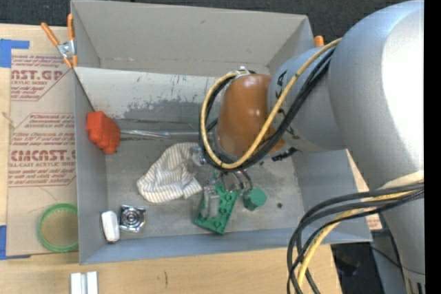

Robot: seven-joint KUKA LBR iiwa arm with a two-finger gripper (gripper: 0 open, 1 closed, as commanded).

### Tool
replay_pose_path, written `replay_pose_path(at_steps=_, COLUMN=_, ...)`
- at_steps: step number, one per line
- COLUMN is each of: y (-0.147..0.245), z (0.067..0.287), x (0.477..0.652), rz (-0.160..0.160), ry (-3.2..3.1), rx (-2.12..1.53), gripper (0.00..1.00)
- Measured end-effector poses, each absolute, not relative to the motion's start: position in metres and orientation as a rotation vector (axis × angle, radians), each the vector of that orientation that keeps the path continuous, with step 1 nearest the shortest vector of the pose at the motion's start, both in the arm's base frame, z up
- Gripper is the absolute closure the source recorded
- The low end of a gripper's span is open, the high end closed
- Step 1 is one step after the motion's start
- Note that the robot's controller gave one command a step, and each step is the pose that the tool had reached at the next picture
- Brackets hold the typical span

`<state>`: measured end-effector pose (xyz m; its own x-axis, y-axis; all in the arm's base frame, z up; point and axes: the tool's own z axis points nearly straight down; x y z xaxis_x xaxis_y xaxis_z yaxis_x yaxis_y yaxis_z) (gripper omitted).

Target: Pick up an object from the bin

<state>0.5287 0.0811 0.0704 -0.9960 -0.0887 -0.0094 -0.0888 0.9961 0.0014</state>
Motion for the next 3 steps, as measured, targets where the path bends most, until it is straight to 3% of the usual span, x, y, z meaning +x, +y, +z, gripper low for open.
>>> replay_pose_path(at_steps=1, y=0.081, z=0.070, x=0.529, rz=0.003, ry=3.129, rx=-0.138, gripper=0.00)
replay_pose_path(at_steps=2, y=0.181, z=0.072, x=0.535, rz=0.010, ry=3.127, rx=0.130, gripper=1.00)
replay_pose_path(at_steps=3, y=0.181, z=0.072, x=0.535, rz=0.010, ry=3.127, rx=0.131, gripper=1.00)
